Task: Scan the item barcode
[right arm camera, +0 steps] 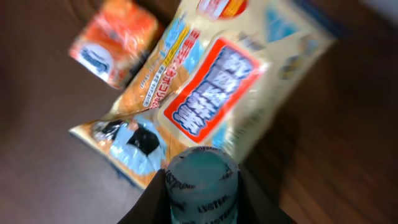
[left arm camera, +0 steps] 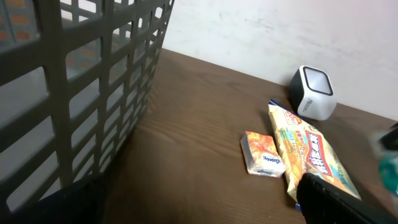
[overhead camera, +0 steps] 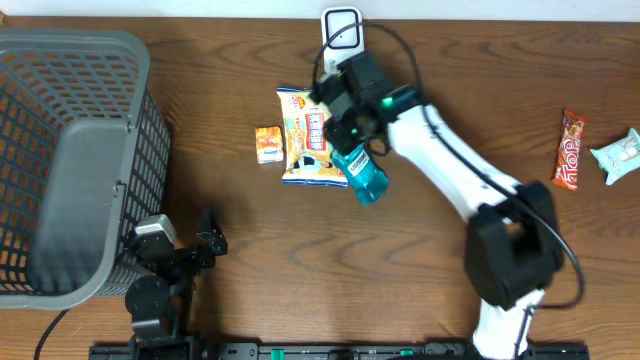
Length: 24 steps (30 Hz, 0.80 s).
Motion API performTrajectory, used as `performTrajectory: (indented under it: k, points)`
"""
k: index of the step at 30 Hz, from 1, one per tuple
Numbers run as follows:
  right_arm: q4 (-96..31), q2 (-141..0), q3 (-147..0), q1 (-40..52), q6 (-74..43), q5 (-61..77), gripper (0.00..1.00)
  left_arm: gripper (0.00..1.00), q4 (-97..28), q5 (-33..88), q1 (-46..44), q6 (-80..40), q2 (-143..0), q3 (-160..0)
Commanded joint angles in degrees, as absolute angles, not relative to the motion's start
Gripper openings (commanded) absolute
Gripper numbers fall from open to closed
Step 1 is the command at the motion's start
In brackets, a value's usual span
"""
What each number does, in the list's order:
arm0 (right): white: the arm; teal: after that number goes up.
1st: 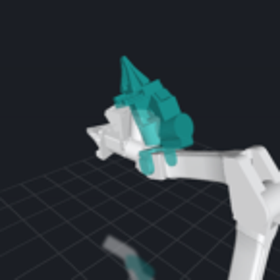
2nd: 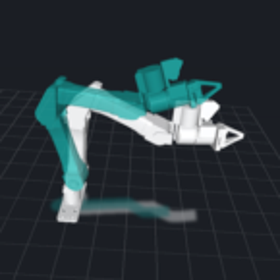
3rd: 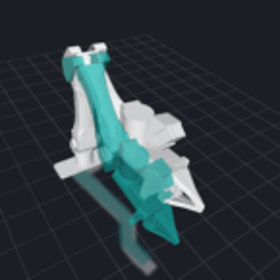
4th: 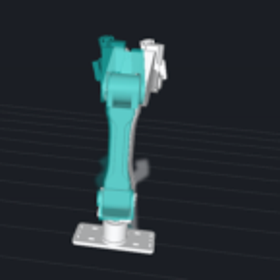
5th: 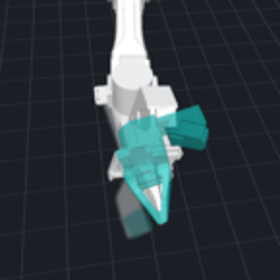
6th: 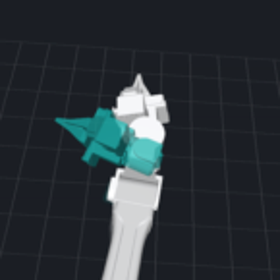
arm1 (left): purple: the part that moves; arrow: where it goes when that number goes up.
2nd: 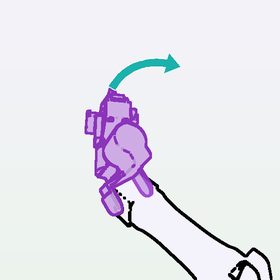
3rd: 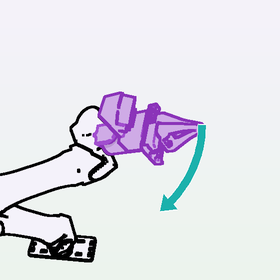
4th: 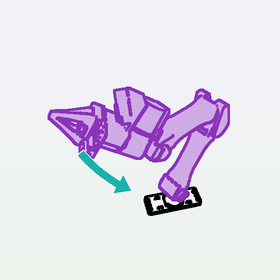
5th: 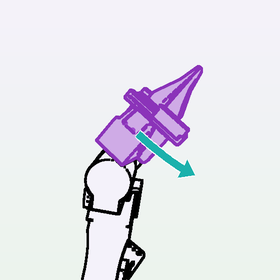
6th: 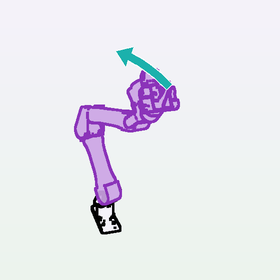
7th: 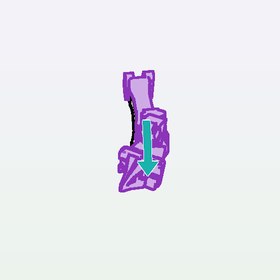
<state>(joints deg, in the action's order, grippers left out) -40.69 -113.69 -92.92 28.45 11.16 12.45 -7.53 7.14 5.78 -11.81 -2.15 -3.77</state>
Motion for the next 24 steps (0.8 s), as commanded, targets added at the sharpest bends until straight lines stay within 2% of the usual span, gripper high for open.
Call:
performTrajectory:
  k: [1, 12, 24]
  points:
    - [-42.5, -110.5, -94.2, 27.1, 11.9, 14.3, 0.01, 0.98, -8.1, 6.8, 5.7, -11.7, -2.1, -2.4]
    - [-48.9, -109.0, -94.2, 24.6, 15.9, 14.5, 0.01, 0.98, -8.1, 6.8, 5.7, -11.7, -2.1, -2.4]
    - [-49.7, -101.2, -94.2, 24.1, 15.9, 14.5, 0.01, 0.98, -8.1, 6.8, 5.7, -11.7, -2.1, -2.4]
